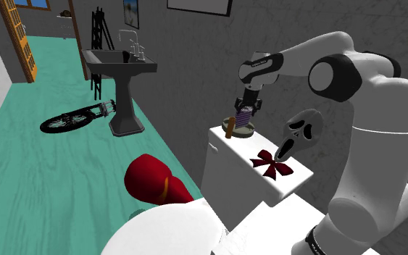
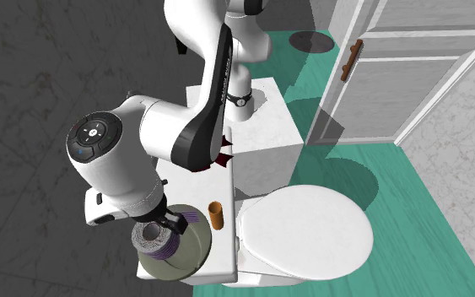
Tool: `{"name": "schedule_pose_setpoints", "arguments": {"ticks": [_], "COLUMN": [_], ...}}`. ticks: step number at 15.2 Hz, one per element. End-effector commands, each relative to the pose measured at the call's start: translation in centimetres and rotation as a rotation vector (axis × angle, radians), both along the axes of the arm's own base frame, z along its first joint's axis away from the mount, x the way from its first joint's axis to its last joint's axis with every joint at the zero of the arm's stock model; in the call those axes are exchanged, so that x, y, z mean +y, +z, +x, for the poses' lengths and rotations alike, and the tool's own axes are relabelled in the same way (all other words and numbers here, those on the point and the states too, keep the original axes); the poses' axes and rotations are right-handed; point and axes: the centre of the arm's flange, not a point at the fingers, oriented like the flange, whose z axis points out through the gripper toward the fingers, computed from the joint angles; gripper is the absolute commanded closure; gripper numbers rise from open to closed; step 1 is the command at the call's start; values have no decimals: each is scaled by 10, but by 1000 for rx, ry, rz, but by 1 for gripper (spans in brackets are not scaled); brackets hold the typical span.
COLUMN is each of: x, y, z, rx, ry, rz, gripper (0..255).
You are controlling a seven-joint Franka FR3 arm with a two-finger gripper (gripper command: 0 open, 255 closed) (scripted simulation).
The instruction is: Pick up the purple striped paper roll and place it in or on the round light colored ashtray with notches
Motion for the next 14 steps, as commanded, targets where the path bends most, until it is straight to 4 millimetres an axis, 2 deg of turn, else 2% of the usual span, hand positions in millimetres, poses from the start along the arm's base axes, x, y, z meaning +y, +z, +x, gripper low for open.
{"name": "schedule_pose_setpoints", "arguments": {"ticks": [1, 3, 4, 9, 13, 14], "x": [0, 0, 0, 0, 1, 1], "y": [0, 0, 0, 0, 50, 50], "z": [0, 0, 0, 0, 1, 1], "rx": [0, 0, 0, 0, 0, 0], "ry": [0, 0, 0, 0, 0, 0], "rz": [0, 0, 0, 0, 0, 0], "gripper": [255, 255, 0, 0, 0, 0]}}
